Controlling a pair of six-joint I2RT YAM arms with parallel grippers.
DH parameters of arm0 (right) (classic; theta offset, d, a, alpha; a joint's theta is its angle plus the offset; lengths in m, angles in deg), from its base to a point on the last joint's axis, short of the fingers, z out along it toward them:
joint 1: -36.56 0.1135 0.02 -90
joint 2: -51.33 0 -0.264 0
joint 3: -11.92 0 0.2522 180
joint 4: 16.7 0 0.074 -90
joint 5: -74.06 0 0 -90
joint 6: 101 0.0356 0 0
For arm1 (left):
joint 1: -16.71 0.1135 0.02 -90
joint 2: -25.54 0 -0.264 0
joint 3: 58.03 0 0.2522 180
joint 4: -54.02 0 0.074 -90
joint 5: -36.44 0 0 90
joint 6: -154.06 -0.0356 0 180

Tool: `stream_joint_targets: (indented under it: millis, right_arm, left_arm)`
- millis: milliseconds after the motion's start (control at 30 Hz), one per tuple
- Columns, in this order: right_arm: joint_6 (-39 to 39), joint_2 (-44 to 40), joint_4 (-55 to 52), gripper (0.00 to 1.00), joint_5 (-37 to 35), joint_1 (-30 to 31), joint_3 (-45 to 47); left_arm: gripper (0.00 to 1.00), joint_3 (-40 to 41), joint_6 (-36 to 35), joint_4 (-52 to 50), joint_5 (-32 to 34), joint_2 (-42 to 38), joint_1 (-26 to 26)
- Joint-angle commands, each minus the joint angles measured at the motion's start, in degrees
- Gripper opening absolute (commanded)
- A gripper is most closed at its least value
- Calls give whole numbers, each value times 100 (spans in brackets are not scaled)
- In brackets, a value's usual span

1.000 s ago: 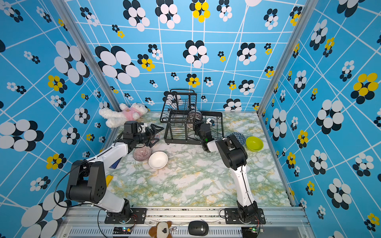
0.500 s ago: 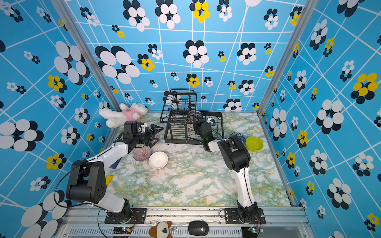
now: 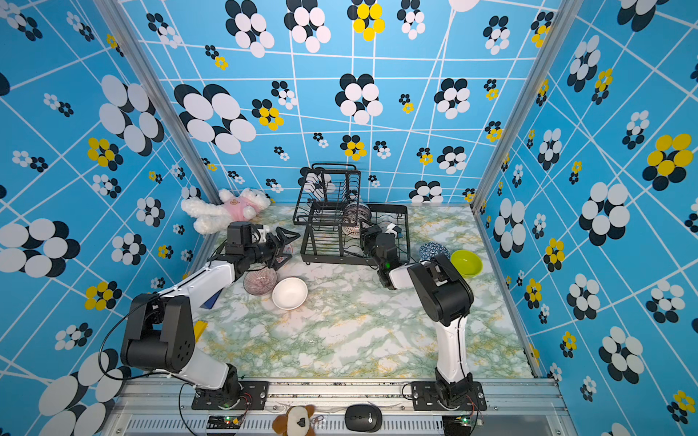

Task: Load bowls into a dish rack
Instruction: Place the bowl in the dish rack.

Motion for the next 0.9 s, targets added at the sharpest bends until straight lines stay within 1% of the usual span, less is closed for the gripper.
stream_joint_targets:
  millis: [0,100,167,233,367,467,533,600,733,867]
  right_arm:
    - [-292,-456,162,58,29,-20,267]
    - [-743,-895,-265,65,112,-41,513]
    - [-1104,-1208,-689,71,160,-36,648]
    - [-1283,-1419,-981,79,184,-36,778]
    - [-1766,-1860,-1516,100,255,-37,1075]
    - [-2229,-2241,-2135,100,269,-20,1183]
    - [-2752,-2597,-2772,99,166,45,1177]
    - [-3353,-2897,-3406,99,-50,200,1095]
    - [-4580,-3178,-4716,100,-691,802,729]
    - [-5310,-3016,-5650,100,-1266,1496,284]
  left_arm:
    - [99,67,-80,22,-42,-78,66]
    - [99,43,-163,-67,10,-120,69]
    - [99,13,-238,-147,56,-159,69]
    - [99,-8,-332,-252,113,-207,69]
    - [99,-65,-573,-568,335,-467,69]
    - [99,52,-537,-714,492,-874,58]
    - [99,159,-586,-901,642,-1214,43]
    - [99,265,-783,-1193,871,-1574,18]
    - [99,520,-1344,-1940,1352,-2290,-32]
    - [99,662,-1816,-2723,1729,-2846,-82]
